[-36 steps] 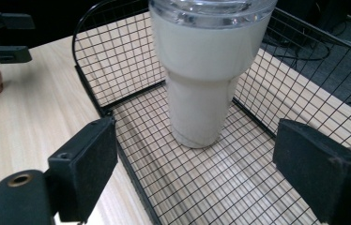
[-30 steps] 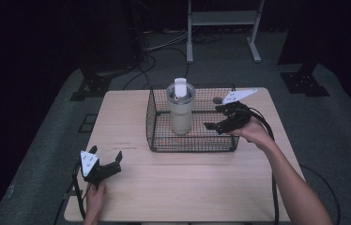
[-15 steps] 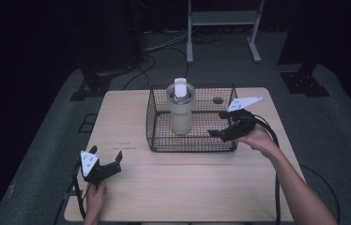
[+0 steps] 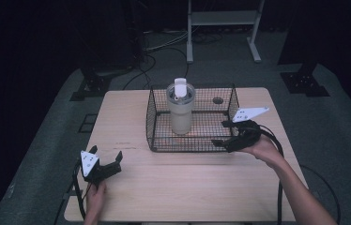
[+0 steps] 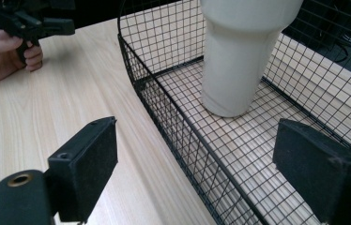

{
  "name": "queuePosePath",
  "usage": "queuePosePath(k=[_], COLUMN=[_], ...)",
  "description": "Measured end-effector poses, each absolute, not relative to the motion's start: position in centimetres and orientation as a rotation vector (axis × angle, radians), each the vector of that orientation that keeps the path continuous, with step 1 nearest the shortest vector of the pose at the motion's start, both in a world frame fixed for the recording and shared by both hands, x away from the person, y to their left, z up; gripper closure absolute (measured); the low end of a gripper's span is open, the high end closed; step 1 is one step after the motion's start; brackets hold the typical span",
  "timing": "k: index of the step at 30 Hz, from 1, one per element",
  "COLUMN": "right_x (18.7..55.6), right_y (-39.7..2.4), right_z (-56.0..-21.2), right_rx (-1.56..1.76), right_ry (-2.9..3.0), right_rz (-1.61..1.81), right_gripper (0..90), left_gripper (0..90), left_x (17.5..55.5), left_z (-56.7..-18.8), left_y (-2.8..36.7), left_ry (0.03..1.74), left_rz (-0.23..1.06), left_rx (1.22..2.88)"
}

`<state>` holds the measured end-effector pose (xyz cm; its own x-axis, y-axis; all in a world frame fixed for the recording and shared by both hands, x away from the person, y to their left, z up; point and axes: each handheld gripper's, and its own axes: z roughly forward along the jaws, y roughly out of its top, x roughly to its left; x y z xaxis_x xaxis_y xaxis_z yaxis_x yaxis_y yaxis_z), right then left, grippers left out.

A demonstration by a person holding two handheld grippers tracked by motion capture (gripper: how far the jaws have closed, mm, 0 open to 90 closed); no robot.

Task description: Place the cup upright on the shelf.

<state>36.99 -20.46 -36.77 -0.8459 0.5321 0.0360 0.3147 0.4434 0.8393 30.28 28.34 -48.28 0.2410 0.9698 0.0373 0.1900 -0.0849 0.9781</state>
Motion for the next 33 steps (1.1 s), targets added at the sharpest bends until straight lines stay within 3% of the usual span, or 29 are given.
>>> queuePosePath(k=[33], right_x=[32.8], right_y=[-25.2], right_z=[-41.8], right_rx=[0.837], right_ry=[2.420], right_rz=[1.410], right_gripper=[13.5], left_gripper=[0.0], left_x=[30.3], left_z=[-48.3], left_y=[28.3], left_ry=[1.141], left_rz=[0.974], left_rx=[1.514])
